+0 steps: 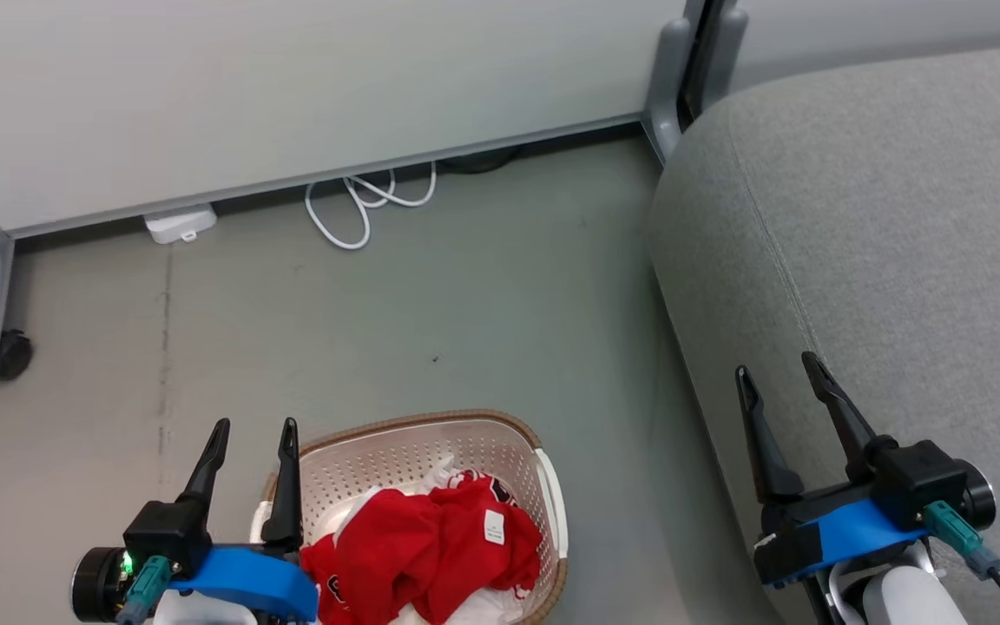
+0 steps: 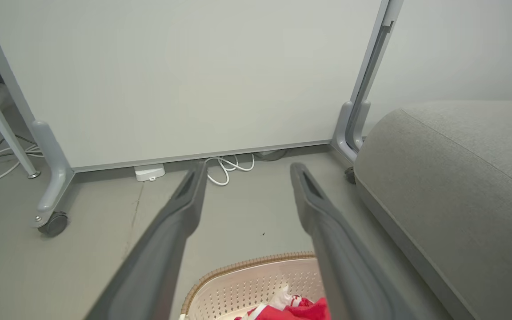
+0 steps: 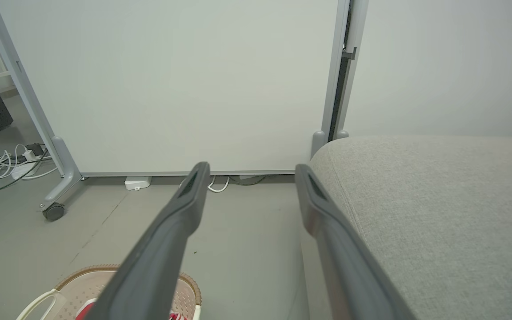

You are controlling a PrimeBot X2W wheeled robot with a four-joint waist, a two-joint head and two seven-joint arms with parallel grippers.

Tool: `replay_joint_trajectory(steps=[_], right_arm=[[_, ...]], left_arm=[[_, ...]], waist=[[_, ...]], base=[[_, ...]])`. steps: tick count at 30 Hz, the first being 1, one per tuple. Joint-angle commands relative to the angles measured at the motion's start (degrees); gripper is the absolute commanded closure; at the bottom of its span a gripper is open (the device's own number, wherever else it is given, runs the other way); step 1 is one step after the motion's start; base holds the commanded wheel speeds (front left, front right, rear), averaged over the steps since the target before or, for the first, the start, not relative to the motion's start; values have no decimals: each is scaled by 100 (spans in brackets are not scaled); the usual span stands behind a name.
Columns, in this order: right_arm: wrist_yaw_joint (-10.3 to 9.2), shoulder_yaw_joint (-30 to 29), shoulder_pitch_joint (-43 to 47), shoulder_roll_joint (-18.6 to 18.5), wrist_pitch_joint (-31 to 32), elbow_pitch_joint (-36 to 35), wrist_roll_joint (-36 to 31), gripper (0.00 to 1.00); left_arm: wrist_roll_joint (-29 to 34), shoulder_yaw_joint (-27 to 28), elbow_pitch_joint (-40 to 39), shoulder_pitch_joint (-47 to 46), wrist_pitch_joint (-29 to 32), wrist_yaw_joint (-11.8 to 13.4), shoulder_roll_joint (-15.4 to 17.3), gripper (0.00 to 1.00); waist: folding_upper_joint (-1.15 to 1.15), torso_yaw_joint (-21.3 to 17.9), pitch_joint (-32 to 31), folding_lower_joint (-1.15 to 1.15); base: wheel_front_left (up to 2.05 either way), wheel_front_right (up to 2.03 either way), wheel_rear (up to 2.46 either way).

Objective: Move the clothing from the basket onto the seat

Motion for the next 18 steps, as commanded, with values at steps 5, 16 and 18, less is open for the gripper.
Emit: replay_joint_trajectory(steps=[5, 16, 18], right_arm=[[6, 172, -243, -20, -29, -94, 106, 0], [6, 410, -592, -20, -27, -253, 367, 0], [6, 444, -640, -20, -28, -281, 416, 0]], left_arm=[[63, -60, 602, -305, -16, -14, 148, 0], [40, -864, 2173, -1238, 63, -13, 618, 0], [2, -1040, 2411, -1421, 122, -12, 749, 0]], waist=[[0, -545, 651, 0], [0, -1030, 1608, 0], [0, -1081, 1756, 0]], base=[[0, 0, 0], [0, 0, 0], [0, 0, 0]])
